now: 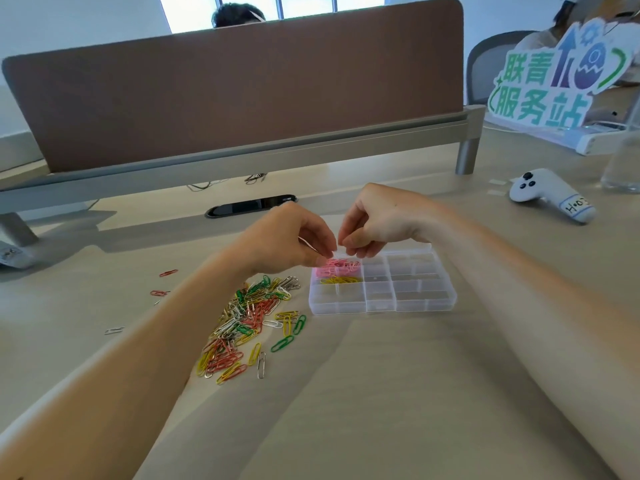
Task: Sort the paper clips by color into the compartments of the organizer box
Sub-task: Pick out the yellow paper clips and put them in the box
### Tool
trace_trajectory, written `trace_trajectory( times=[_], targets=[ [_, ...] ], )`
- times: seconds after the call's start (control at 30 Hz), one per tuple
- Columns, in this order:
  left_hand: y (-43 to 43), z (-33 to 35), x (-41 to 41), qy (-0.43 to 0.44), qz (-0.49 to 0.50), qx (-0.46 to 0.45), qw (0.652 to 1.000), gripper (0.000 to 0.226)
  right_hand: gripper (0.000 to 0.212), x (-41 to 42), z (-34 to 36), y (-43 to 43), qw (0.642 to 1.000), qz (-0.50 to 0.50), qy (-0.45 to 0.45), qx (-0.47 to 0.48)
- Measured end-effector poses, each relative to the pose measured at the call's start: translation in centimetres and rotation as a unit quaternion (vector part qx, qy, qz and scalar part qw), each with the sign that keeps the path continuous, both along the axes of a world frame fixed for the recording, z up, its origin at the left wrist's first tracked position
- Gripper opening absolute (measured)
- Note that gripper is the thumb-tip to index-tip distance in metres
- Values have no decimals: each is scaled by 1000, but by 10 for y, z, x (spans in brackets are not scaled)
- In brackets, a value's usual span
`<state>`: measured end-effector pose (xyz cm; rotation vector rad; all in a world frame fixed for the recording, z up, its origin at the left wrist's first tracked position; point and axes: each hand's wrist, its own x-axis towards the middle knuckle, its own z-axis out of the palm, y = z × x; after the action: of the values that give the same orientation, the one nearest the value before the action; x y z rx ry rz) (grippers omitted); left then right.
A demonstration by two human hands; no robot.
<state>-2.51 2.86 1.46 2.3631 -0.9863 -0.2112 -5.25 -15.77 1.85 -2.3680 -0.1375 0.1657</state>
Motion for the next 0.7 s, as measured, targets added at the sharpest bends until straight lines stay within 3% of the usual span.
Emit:
trace_trajectory(
  times=[0.17,0.3,0.47,0.57,0.7],
  targets=[
    [50,-1,5,-38,75,18,996,10,9,-2,3,21,999,46,-14,-15],
    [87,-16,2,-34,110,91,989,8,6,2,-3,58,989,102,-31,-99],
    [101,-25,-2,-29,122,126,984,16,10,12,-9,93,971,138,-50,-189],
    [100,-19,2,-25,110,171,979,21,20,23,-12,99,967,125,-56,-214],
    [92,-16,9,-17,90,189,978,26,18,33,-16,98,963,134,-28,-233]
  ],
)
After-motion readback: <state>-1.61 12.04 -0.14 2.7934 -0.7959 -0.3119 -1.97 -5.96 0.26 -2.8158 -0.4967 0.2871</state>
